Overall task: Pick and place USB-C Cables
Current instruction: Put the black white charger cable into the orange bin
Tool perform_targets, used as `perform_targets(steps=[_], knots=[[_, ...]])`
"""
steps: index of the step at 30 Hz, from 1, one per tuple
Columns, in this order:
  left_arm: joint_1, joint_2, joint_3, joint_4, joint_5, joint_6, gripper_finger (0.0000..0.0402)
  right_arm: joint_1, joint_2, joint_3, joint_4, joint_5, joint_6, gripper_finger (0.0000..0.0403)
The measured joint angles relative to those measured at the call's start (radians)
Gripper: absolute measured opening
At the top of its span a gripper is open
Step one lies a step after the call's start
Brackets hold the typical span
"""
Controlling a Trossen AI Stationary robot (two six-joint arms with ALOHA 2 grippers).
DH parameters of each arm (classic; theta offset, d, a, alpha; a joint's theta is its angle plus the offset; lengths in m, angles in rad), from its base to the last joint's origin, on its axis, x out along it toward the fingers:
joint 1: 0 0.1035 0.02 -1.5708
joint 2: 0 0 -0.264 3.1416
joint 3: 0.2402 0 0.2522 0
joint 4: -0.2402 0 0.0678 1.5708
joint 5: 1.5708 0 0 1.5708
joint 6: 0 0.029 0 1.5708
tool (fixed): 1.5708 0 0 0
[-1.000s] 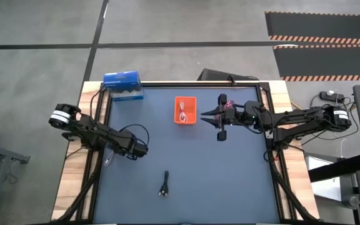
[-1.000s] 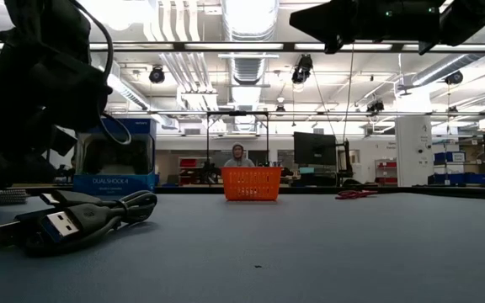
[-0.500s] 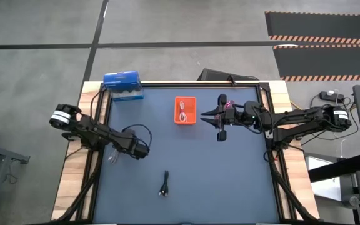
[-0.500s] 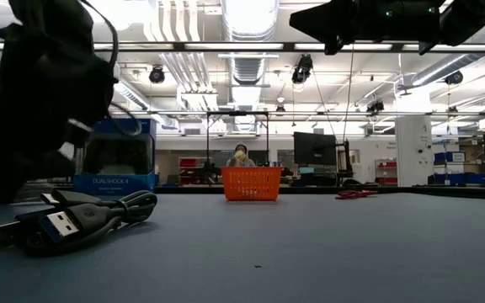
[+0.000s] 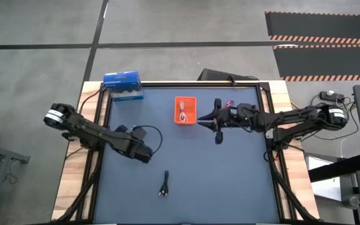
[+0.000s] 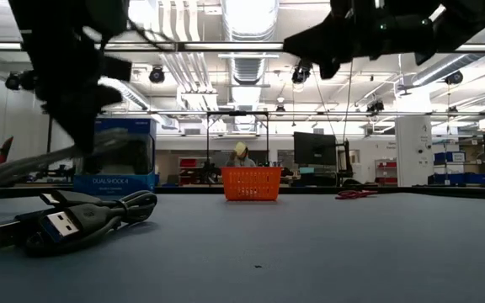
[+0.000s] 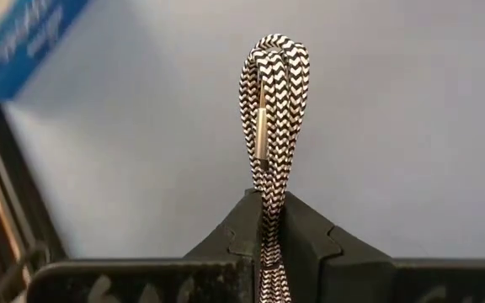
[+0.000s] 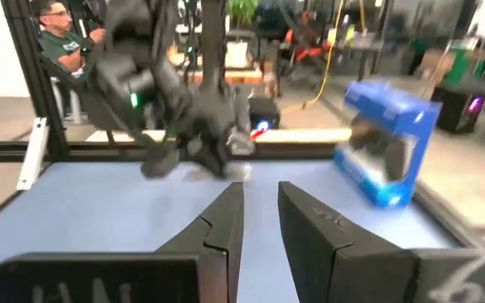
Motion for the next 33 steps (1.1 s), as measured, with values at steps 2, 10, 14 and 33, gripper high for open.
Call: perform_targets(steps=[2, 10, 14, 33], knots=[[-0.018, -0.021, 0.019, 0.003, -0.04, 0.029, 0.0014, 0.018, 0.031, 0.0, 0.001, 0.0, 0.032, 0.0068], [-0.101, -0.145, 0.01, 0.283, -0.153, 0.309, 0.0014, 0.133, 0.205, -0.002, 0.089, 0.009, 0.129, 0.0068], [-0.129, -0.194, -0.02, 0.552, -0.155, 0.592, 0.0015, 0.186, 0.33, -0.002, 0.294, 0.009, 0.162, 0.0068], [-0.14, -0.234, -0.224, 1.458, 0.208, 1.277, 0.0015, 0.278, 0.655, 0.16, 0.771, 0.008, 0.127, 0.0108]])
